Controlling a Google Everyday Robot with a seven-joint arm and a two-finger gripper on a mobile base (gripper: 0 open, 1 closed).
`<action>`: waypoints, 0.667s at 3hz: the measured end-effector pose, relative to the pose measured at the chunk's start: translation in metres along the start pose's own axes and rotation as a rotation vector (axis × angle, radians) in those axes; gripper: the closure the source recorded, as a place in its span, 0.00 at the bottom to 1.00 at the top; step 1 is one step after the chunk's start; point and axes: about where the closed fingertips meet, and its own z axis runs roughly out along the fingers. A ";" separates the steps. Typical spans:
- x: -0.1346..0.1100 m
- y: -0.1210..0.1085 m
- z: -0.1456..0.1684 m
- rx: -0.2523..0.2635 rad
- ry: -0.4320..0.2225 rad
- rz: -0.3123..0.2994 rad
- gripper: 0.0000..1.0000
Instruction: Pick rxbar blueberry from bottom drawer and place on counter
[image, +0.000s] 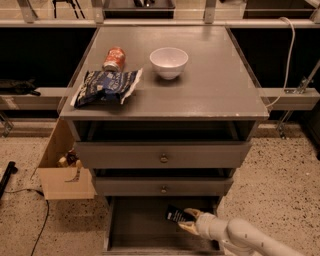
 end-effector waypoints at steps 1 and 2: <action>-0.016 -0.012 -0.029 0.018 -0.002 -0.038 1.00; -0.033 -0.030 -0.072 0.052 -0.005 -0.075 1.00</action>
Offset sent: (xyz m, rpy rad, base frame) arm -0.0027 -0.0966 0.1238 -0.0841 -0.1415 -0.0245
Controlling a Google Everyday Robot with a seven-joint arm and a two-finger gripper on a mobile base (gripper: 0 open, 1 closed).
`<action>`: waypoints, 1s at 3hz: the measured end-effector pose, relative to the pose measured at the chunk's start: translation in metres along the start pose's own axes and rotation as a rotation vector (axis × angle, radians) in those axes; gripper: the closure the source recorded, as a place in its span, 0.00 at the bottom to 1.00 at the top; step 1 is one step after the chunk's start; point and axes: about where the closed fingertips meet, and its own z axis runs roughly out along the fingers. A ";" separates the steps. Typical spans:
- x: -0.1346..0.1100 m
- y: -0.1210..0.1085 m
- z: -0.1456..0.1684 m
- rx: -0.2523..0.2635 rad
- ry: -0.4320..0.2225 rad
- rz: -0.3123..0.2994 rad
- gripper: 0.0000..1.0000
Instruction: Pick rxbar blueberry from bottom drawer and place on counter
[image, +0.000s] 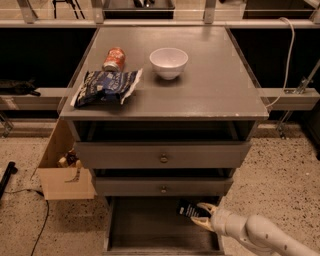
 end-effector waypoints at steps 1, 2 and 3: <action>-0.012 -0.017 -0.044 0.036 -0.009 -0.025 1.00; -0.012 -0.017 -0.044 0.036 -0.009 -0.025 1.00; -0.012 -0.013 -0.040 0.024 0.004 -0.039 1.00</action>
Offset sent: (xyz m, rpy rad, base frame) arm -0.0051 -0.0257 0.0321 -0.0096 -0.0359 -0.0096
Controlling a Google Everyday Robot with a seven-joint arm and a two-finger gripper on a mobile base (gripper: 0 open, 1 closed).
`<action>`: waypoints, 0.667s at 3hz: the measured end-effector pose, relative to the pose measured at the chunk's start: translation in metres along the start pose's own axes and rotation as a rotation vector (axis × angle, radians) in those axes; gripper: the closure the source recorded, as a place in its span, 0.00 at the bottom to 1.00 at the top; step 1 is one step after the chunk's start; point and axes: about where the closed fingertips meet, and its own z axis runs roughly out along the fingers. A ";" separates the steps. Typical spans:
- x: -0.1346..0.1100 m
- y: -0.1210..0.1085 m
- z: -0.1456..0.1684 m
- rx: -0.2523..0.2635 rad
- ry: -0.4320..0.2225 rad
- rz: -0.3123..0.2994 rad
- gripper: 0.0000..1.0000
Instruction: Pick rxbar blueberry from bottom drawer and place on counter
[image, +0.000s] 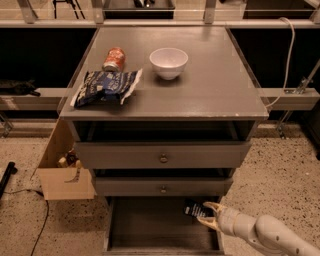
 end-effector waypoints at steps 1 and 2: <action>-0.025 -0.008 -0.040 0.055 0.007 -0.083 1.00; -0.053 -0.022 -0.112 0.154 0.019 -0.168 1.00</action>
Offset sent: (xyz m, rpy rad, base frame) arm -0.0726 -0.1132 0.1999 -0.2258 -0.3232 -0.1054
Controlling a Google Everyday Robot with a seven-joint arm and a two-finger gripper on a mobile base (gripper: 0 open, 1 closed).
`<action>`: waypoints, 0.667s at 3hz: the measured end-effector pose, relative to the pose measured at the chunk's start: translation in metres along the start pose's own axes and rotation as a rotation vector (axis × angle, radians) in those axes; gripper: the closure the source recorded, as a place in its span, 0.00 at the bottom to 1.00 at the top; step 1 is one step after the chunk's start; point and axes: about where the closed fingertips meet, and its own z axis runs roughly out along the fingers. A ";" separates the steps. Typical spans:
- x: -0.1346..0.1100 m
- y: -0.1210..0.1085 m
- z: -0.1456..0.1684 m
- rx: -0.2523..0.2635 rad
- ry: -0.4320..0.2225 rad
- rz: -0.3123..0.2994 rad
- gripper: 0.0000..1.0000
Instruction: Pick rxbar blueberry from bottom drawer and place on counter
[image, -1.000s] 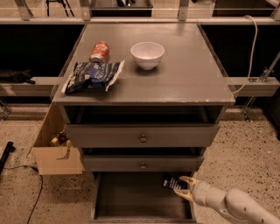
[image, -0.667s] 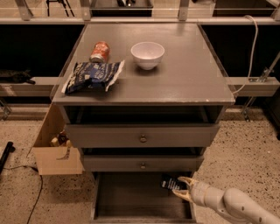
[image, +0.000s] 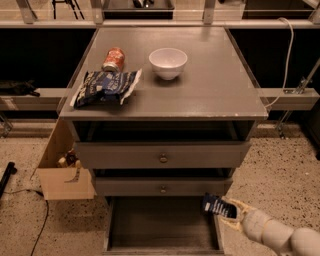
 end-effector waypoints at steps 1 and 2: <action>-0.012 -0.016 -0.053 0.062 0.008 -0.054 1.00; -0.017 -0.023 -0.088 0.107 -0.003 -0.076 1.00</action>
Offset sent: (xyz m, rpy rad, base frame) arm -0.0576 -0.0688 0.0909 -0.0592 -0.1630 -0.0573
